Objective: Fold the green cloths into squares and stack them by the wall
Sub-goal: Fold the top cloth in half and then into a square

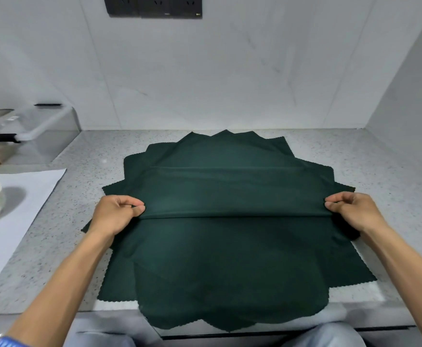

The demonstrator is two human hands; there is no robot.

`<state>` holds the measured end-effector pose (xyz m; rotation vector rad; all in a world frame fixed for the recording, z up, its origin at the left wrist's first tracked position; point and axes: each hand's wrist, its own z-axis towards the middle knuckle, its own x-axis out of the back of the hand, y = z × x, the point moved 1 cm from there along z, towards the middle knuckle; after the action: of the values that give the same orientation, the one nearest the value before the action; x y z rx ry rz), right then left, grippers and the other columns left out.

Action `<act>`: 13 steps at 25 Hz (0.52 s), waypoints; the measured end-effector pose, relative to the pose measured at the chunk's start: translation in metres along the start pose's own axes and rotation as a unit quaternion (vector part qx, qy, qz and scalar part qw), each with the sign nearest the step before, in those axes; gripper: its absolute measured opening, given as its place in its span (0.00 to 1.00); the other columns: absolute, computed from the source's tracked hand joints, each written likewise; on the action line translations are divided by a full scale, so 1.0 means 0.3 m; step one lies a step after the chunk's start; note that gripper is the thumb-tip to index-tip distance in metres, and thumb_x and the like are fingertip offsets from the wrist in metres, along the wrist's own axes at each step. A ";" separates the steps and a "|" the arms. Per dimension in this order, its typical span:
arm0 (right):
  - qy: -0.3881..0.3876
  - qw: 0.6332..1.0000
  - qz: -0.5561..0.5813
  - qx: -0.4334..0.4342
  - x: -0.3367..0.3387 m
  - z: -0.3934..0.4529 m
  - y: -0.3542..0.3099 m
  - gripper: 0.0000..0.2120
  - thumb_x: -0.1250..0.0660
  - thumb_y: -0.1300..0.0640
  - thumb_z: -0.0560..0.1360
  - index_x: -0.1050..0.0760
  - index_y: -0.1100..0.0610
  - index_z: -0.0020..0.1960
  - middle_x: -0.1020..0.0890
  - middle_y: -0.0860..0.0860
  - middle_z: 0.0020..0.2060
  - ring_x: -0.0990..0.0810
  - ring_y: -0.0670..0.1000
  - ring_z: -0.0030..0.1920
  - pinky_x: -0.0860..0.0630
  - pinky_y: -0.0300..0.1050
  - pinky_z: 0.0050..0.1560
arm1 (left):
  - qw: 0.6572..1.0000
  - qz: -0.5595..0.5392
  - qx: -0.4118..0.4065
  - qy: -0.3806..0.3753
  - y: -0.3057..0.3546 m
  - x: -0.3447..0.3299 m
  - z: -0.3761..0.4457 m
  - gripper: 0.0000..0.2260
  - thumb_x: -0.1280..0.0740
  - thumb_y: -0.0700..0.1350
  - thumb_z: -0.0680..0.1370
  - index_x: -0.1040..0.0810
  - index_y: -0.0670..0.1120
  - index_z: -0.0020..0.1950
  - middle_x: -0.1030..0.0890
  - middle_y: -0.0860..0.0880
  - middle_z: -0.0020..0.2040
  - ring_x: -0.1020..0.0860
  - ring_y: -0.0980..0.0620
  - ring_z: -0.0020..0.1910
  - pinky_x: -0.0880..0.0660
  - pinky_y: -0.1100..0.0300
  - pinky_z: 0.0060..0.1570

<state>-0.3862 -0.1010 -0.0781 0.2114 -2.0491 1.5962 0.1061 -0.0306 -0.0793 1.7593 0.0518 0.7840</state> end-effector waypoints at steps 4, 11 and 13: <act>0.030 0.999 0.024 0.013 -0.017 -0.009 0.012 0.02 0.29 0.62 0.75 0.18 0.57 0.45 0.17 0.53 0.39 0.21 0.50 0.38 0.23 0.46 0.48 | 0.997 -0.067 0.031 0.020 0.011 -0.008 0.006 0.06 0.25 0.36 0.71 0.15 0.47 0.40 0.15 0.51 0.43 0.18 0.50 0.48 0.22 0.52 0.57; 0.041 0.999 0.017 0.005 -0.002 -0.015 0.025 0.04 0.27 0.62 0.73 0.17 0.55 0.42 0.16 0.52 0.41 0.19 0.52 0.41 0.22 0.49 0.50 | 0.999 -0.013 0.034 0.038 -0.010 0.003 -0.002 0.04 0.24 0.40 0.71 0.15 0.50 0.39 0.15 0.53 0.43 0.18 0.50 0.49 0.22 0.49 0.57; 0.038 0.999 -0.027 0.015 -0.003 -0.022 0.029 0.04 0.27 0.62 0.72 0.17 0.54 0.41 0.15 0.52 0.41 0.19 0.53 0.42 0.22 0.48 0.50 | 0.998 0.040 0.023 0.038 -0.023 0.009 -0.010 0.03 0.24 0.44 0.71 0.15 0.51 0.38 0.15 0.56 0.41 0.18 0.52 0.47 0.22 0.49 0.57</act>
<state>-0.3872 -0.0923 -0.0849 0.2126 -1.9463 1.5799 0.1090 -0.0247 -0.0837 1.7835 0.0501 0.9143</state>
